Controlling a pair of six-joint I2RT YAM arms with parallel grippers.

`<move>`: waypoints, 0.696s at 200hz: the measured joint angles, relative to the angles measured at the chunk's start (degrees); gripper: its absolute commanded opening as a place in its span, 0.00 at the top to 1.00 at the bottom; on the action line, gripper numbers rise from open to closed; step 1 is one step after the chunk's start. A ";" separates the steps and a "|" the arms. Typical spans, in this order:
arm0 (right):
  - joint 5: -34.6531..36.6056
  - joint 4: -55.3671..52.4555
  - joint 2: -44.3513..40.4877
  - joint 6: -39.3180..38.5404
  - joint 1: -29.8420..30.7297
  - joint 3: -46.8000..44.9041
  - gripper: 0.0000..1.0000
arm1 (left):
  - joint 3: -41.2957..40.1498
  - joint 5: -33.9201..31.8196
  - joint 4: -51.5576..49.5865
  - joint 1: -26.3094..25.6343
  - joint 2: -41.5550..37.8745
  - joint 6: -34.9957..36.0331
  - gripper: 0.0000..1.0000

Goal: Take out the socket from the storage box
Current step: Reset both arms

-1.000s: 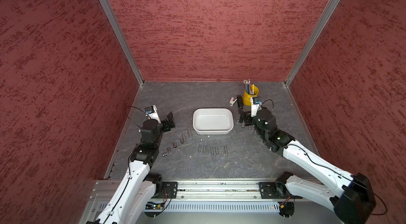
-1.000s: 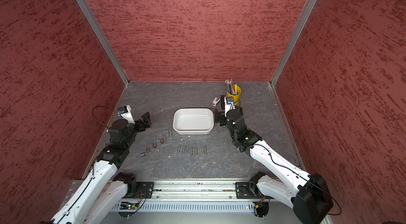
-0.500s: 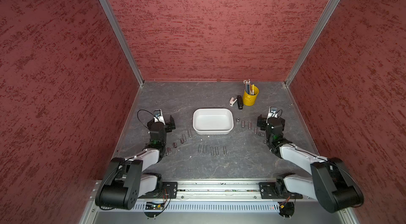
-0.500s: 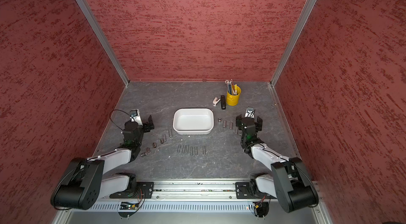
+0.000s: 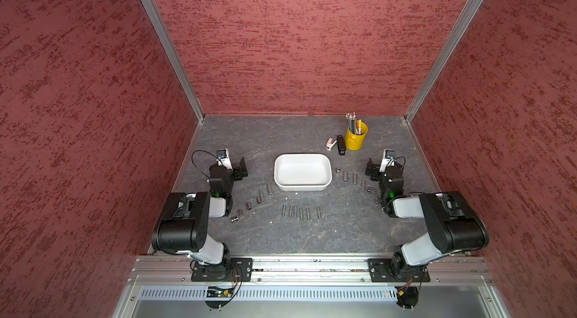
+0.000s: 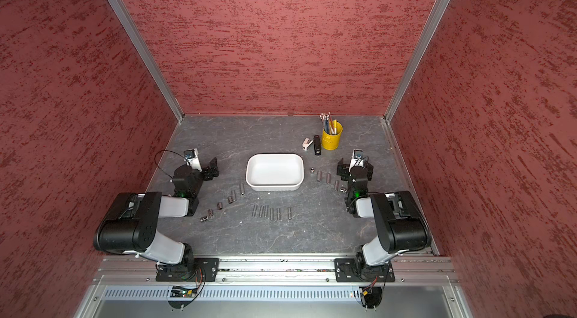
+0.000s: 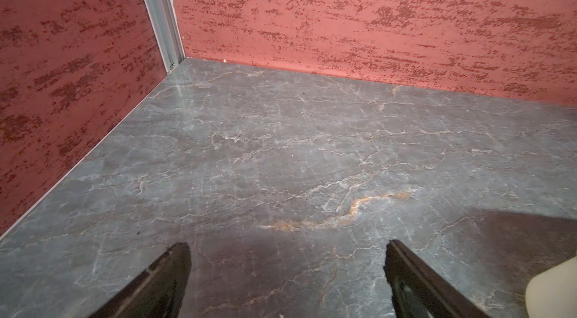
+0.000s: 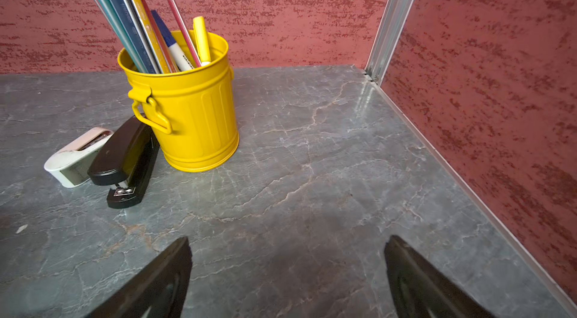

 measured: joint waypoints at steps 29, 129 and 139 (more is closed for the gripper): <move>-1.73 0.28 0.04 0.07 -0.61 0.04 0.01 | 0.72 0.44 0.07 -0.17 0.00 0.11 0.00; -2.47 0.31 0.04 0.20 -0.66 0.04 0.01 | 0.72 0.61 -0.04 -0.28 0.00 0.42 0.00; -2.47 0.31 0.04 0.20 -0.66 0.04 0.01 | 0.72 0.61 -0.04 -0.28 0.00 0.48 0.00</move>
